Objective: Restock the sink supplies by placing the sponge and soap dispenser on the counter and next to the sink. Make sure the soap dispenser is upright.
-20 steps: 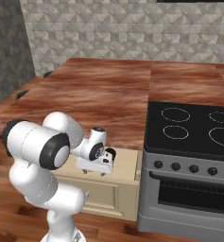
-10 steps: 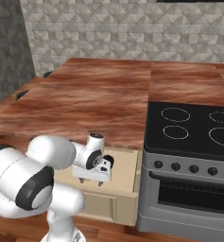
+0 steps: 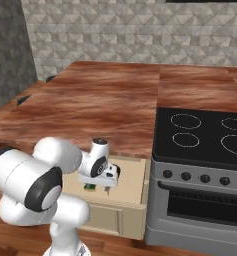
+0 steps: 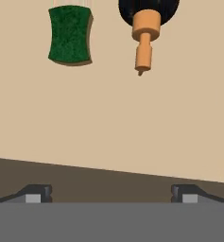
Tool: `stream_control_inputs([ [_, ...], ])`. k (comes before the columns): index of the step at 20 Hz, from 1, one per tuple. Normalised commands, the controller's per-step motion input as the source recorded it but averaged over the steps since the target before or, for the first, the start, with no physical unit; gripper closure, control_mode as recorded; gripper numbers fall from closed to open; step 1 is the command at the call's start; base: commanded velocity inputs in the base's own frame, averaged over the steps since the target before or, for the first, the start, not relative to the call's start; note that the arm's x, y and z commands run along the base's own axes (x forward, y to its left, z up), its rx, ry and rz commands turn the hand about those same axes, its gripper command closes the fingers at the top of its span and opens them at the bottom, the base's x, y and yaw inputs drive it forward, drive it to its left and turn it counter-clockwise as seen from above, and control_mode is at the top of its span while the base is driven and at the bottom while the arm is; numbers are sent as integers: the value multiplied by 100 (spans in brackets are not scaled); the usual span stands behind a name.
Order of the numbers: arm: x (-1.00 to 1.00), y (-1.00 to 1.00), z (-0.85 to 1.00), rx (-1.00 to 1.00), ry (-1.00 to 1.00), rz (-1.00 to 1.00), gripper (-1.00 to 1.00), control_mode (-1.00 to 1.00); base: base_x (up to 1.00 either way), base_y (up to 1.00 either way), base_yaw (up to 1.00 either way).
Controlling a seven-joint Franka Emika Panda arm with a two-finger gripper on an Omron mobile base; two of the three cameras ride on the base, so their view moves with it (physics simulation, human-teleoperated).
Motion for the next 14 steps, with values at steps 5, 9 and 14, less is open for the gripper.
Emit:
stream_control_inputs([
  [5, 43, 0, -1, 0, 0, 0, -100, -100, 0, 0, 0],
  [9, 2, 0, -17, 0, 0, 0, -100, -100, 0, 0, 0],
  [14, 2, 0, -22, 0, 0, 0, -100, -100, 0, 0, 0],
])
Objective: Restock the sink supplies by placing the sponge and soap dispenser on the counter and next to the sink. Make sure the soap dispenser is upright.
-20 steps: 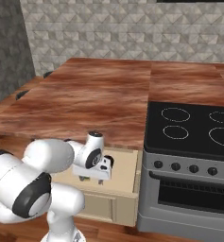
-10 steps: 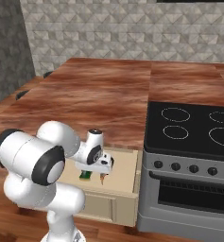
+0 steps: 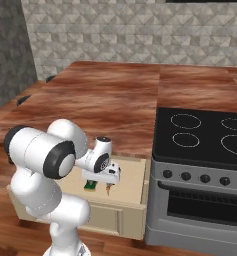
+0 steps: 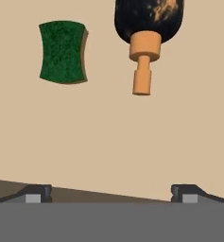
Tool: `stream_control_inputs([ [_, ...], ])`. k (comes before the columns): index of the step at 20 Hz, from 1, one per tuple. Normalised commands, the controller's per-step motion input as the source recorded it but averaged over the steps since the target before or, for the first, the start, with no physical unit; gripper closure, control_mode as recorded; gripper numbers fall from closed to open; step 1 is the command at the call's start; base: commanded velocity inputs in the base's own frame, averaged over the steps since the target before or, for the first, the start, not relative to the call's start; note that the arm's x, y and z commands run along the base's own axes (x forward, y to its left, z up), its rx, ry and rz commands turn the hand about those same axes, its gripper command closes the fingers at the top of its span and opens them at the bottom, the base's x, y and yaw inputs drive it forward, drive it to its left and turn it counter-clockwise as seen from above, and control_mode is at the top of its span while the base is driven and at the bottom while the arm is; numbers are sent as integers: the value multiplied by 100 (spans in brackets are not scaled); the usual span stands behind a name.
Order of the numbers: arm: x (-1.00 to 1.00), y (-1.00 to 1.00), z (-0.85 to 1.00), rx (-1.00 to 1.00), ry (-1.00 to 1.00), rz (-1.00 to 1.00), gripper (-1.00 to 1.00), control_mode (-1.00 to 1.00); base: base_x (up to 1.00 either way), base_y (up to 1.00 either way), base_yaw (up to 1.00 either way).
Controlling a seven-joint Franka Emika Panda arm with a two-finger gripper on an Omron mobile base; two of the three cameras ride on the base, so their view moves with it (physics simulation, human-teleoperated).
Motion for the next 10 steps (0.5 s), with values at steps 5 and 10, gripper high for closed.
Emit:
stream_control_inputs([
  [5, 14, -3, -22, 0, 0, 0, -100, -100, 0, 0, 0],
  [10, 28, -3, -19, 0, 0, 0, -100, -100, 0, 0, 0],
])
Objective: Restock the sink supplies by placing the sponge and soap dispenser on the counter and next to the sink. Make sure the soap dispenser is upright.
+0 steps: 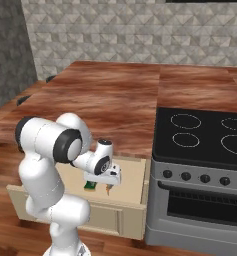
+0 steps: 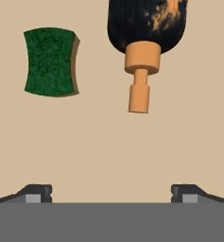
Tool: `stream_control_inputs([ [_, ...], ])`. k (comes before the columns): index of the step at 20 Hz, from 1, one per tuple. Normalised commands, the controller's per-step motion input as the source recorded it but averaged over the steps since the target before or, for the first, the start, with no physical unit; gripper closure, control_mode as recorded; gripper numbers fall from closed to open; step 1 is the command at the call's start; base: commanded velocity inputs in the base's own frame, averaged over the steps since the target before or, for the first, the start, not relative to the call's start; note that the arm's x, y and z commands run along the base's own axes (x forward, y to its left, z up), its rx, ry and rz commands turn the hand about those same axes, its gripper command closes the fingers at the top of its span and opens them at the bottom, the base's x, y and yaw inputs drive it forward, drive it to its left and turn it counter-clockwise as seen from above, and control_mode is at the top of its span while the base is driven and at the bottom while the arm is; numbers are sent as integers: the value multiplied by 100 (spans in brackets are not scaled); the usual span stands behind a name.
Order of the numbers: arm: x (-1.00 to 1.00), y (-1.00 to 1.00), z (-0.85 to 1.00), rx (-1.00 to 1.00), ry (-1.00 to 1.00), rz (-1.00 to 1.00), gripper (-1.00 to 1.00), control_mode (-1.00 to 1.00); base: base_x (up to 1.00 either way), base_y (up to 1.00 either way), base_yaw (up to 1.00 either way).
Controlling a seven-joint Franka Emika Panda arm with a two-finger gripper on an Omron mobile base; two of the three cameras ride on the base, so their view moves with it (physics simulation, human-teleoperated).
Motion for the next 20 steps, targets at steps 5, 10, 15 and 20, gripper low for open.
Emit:
stream_control_inputs([
  [5, 25, 0, -24, 0, 0, 0, -100, -100, 0, 0, 0],
  [10, 25, -2, -23, 0, 0, 0, -100, -100, 0, 0, 0],
  [15, 25, -3, -24, 0, 0, 0, -100, -100, 0, 0, 0],
  [20, 29, -1, -24, 0, 0, 0, -100, -100, 0, 0, 0],
])
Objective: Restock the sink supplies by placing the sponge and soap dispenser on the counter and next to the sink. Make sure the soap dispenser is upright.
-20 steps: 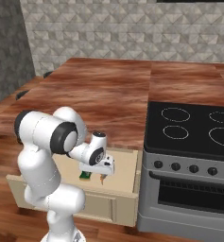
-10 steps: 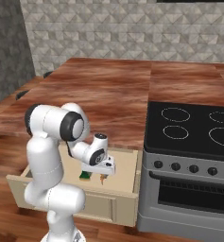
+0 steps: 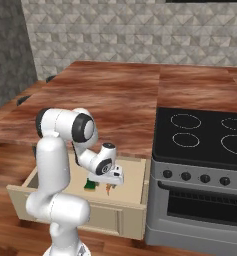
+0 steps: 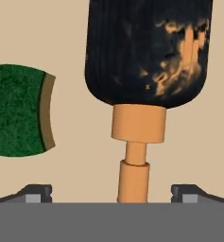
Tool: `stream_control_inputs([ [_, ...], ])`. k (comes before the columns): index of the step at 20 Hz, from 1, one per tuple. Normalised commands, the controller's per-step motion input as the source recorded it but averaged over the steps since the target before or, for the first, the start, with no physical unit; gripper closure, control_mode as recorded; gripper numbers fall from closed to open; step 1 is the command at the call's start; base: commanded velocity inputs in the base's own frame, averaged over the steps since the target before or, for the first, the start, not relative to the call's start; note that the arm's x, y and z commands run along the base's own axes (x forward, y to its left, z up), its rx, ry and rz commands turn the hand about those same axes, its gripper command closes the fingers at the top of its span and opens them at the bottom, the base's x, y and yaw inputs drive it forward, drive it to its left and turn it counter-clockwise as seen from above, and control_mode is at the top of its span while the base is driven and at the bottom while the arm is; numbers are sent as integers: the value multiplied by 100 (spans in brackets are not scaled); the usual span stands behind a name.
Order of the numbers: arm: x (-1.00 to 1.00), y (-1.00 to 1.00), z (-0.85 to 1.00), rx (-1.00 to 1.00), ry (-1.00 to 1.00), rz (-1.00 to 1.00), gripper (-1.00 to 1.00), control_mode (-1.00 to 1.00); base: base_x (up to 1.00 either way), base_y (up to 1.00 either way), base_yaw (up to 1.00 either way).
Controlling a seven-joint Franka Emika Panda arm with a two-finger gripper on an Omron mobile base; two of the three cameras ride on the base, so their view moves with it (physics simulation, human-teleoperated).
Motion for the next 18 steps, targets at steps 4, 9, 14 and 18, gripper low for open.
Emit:
stream_control_inputs([
  [4, 34, -5, -24, 0, 0, 0, -100, -100, 0, 0, 0],
  [9, 29, -9, -26, 0, 0, 0, -100, -100, 0, 0, 0],
  [14, 19, -6, -26, 0, 0, 0, -100, -100, 0, 0, 0],
  [18, -4, 0, -21, 0, 0, 0, 100, -100, 0, 0, 0],
])
